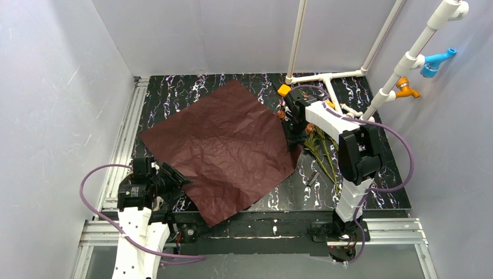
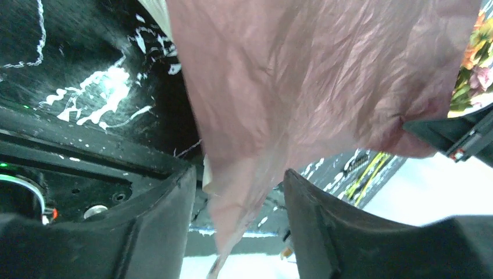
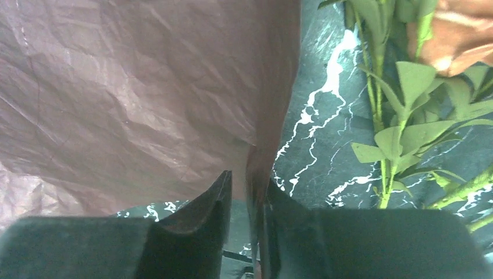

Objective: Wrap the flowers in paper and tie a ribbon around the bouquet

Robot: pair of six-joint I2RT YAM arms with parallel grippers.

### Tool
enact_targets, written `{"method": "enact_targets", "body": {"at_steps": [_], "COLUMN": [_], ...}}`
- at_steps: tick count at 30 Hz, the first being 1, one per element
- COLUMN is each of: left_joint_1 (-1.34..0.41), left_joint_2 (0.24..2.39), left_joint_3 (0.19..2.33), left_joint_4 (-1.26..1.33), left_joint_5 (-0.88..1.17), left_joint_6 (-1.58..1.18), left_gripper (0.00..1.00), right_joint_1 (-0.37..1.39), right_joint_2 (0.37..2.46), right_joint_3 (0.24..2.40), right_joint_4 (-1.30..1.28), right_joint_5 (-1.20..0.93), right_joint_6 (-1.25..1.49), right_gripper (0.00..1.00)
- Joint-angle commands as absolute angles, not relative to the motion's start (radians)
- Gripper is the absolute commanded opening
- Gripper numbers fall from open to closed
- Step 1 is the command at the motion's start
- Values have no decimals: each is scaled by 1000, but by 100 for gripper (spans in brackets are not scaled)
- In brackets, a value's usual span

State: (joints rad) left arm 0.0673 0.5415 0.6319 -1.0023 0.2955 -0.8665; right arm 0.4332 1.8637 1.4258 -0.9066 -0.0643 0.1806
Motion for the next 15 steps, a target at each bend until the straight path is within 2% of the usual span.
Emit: {"method": "enact_targets", "body": {"at_steps": [1, 5, 7, 8, 10, 15], "left_joint_1": [48, 16, -19, -33, -52, -56], "left_joint_2": [526, 527, 535, 540, 551, 574], "left_joint_3": [728, 828, 881, 903, 946, 968], "left_joint_4": [-1096, -1104, -1083, -1068, -1040, -957], "left_joint_5": [202, 118, 92, 74, 41, 26], "left_joint_6": [-814, -731, -675, -646, -582, -437], "left_gripper": [66, 86, 91, 94, 98, 98], "right_joint_1": [433, 433, 433, 433, 433, 430], "right_joint_2": [1871, 1853, 1842, 1834, 1805, 1672], "right_joint_3": [1524, 1597, 1637, 1654, 1685, 1661], "right_joint_4": [-962, -1017, -1041, -1051, -1068, -1025], "right_joint_5": [-31, 27, 55, 69, 113, 370], "right_joint_6": [169, 166, 166, 166, 163, 177], "right_gripper": [38, 64, 89, 95, 98, 98]}}
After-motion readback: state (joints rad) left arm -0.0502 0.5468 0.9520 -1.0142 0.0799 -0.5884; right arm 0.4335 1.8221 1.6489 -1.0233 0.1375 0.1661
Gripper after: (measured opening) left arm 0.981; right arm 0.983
